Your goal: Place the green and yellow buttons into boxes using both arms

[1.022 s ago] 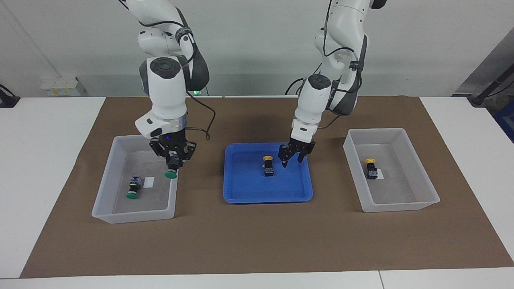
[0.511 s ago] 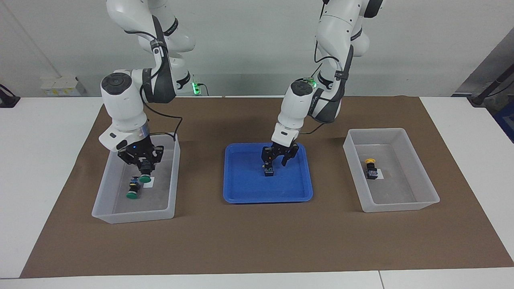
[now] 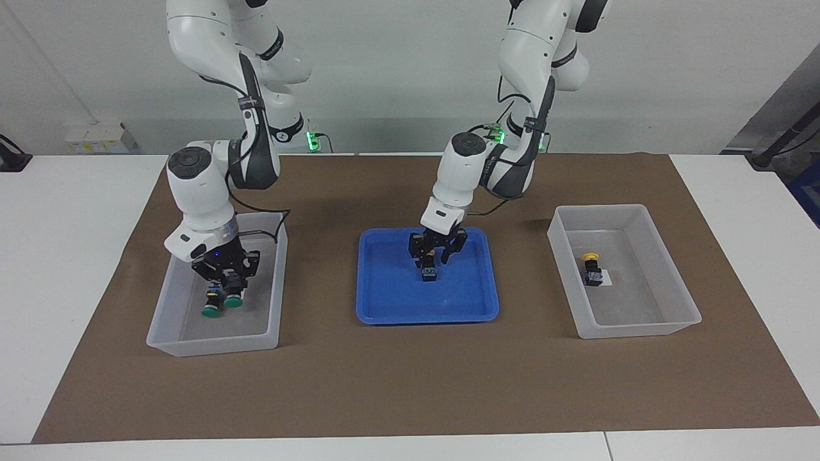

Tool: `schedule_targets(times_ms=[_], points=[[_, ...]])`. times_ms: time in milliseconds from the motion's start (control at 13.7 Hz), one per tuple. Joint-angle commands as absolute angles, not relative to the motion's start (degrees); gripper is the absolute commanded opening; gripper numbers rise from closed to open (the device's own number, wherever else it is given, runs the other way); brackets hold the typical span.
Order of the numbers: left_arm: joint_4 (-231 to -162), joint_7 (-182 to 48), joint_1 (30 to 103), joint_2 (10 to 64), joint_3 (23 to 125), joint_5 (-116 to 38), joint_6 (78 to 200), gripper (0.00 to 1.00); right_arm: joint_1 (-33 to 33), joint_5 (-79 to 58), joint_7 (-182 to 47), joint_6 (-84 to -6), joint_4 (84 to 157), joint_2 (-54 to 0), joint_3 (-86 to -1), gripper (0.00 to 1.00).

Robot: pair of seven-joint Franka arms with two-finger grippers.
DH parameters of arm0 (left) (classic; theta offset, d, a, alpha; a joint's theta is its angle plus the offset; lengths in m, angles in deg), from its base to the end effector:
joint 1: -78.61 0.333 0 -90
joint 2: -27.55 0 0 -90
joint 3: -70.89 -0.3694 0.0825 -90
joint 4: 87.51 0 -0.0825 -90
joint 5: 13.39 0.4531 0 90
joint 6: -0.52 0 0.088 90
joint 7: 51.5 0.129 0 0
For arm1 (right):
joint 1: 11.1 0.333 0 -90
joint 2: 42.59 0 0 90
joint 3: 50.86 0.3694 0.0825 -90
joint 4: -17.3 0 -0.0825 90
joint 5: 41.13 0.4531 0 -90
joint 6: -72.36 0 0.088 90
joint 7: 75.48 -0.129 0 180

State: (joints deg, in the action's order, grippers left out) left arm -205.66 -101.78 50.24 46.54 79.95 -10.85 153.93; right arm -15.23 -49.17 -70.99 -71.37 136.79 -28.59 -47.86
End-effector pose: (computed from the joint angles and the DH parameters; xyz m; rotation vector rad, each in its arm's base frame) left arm 0.5475 -0.4161 0.2830 2.8959 0.2956 0.2805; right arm 0.6643 -0.0146 0.3084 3.0310 0.2456 0.2671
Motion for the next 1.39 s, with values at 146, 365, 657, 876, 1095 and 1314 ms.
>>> schedule_targets(times_ms=[146, 365, 657, 876, 1095, 1314], points=[[-204.8, -101.8, 49.3, 47.2, 79.0, -9.7, 154.4, 0.51, -18.0, -48.2, -66.5, -74.2, 137.1, -26.7, -47.2, 0.08], [-205.1, -101.8, 48.8, 47.2, 79.0, -9.7, 154.3, 0.35, -18.0, -48.2, -66.9, -74.2, 137.1, -26.4, -47.2, 0.46], [-204.8, -101.8, 49.4, 47.2, 78.8, -9.7, 153.1, 0.0, -18.2, -48.2, -67.3, -73.6, 136.5, -26.8, -47.2, 0.81], [-200.5, -101.7, 50.1, 47.1, 78.6, -9.7, 145.9, 0.0, -17.8, -48.2, -71.8, -70.6, 136.1, -30.1, -47.1, 0.91], [-197.6, -101.0, 52.9, 45.9, 78.5, -9.7, 140.2, 0.0, -16.9, -47.7, -79.4, -63.5, 134.2, -33.7, -46.7, 1.0], [-195.0, -97.0, 57.2, 42.3, 78.6, -9.7, 131.9, 0.0, -15.4, -40.5, -80.0, -55.7, 130.0, -36.2, -46.8, 1.0]])
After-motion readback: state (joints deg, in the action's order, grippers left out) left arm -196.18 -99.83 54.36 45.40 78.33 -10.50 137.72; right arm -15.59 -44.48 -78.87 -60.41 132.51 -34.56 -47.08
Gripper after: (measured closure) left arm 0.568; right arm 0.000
